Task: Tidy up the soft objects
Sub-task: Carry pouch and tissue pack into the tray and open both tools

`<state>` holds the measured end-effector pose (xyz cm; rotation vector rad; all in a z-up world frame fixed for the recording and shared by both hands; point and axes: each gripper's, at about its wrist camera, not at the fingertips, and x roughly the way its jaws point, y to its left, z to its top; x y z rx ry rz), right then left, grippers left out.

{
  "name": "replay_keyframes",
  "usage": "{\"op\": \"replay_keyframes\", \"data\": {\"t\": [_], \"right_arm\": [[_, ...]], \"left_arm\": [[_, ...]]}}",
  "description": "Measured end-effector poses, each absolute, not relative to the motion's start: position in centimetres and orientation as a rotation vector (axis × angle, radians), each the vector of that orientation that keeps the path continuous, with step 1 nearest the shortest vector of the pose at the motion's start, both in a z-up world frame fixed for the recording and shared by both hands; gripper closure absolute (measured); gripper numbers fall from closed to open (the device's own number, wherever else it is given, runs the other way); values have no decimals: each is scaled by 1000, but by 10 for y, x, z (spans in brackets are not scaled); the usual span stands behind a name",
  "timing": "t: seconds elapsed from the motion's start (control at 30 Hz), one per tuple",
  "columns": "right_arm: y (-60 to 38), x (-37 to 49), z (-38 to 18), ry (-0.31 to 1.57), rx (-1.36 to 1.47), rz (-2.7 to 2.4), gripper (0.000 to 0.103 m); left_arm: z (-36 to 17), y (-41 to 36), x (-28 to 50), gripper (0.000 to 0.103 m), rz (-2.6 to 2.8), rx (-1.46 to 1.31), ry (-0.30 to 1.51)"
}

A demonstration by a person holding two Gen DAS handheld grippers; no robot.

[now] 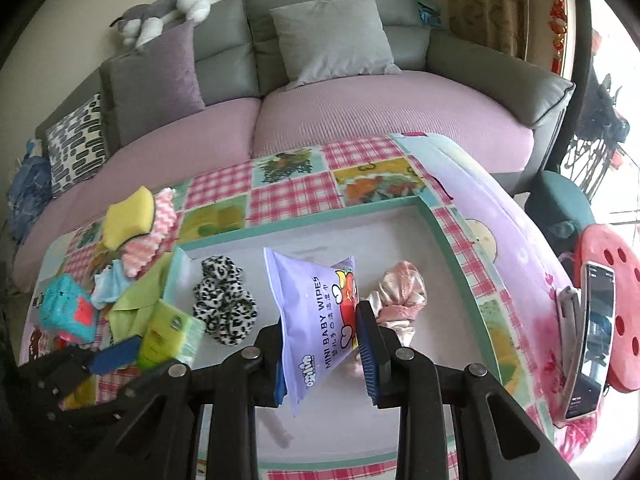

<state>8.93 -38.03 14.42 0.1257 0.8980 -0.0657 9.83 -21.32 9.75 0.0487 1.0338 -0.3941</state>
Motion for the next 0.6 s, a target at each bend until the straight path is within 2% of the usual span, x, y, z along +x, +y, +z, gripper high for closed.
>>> {"op": "replay_keyframes", "data": {"t": [0.27, 0.4, 0.47, 0.5, 0.53, 0.6], "right_arm": [[-368, 105, 122, 951, 86, -62, 72], [-367, 105, 122, 951, 91, -57, 69], [-367, 103, 123, 949, 104, -42, 62], [-366, 104, 124, 949, 110, -38, 49], [-366, 104, 125, 948, 117, -34, 42], [-364, 103, 128, 939, 120, -21, 41]], "left_arm": [[71, -225, 106, 55, -374, 69, 1103], [67, -226, 107, 54, -371, 68, 1114], [69, -224, 107, 53, -370, 68, 1113], [71, -223, 106, 48, -368, 68, 1110], [72, -222, 106, 43, -366, 66, 1107], [78, -218, 104, 40, -365, 61, 1094]]}}
